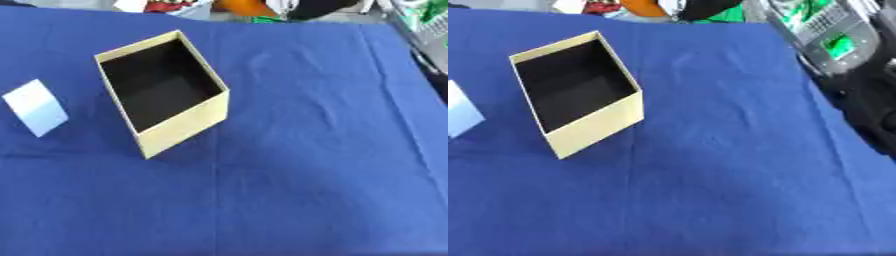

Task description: Pick up objects on the table and place them in the box.

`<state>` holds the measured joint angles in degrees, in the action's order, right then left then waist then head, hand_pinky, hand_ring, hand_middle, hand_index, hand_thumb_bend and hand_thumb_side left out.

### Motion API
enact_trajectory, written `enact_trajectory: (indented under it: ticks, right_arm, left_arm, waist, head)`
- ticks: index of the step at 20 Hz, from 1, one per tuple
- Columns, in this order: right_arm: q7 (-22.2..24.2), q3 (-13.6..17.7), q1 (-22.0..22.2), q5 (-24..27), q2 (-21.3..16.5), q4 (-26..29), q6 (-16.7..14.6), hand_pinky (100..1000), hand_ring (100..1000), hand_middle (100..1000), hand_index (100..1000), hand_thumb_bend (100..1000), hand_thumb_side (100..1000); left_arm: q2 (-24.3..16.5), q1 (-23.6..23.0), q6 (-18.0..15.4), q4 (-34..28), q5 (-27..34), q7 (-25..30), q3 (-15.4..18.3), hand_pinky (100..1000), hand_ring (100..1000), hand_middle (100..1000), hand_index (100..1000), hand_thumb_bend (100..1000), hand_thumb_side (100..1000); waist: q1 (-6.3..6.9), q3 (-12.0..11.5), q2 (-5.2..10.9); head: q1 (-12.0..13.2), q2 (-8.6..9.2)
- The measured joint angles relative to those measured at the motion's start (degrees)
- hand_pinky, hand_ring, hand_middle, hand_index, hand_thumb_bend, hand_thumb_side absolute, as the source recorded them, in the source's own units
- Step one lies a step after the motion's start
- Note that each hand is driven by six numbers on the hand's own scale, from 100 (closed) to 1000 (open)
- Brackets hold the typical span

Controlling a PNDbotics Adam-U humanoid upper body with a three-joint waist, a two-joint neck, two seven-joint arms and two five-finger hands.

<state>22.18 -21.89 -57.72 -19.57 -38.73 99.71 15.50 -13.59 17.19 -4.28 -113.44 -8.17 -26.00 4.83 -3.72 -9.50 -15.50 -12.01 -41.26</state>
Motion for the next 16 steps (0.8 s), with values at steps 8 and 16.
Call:
enact_trajectory:
  ticks: [8, 16]
  right_arm:
    - [1.2, -1.69, -1.7, -3.04, 7.79, -5.24, -2.47, 834, 895, 607, 720, 100, 139]
    - [-0.35, -3.22, -3.54, -9.08, 14.21, -10.17, -4.98, 833, 892, 602, 715, 100, 140]
  left_arm:
    - [0.04, 0.14, -0.08, 0.0, 0.14, 0.11, -0.02, 454, 678, 631, 696, 111, 1000]
    - [0.52, 0.66, -0.03, 0.0, 0.15, 0.44, -0.36, 454, 678, 632, 696, 107, 1000]
  waist:
    - [-0.47, -0.91, -0.85]
    - [-0.7, -1.78, -1.48]
  head:
    - [-1.23, -0.05]
    - [-2.06, -0.03]
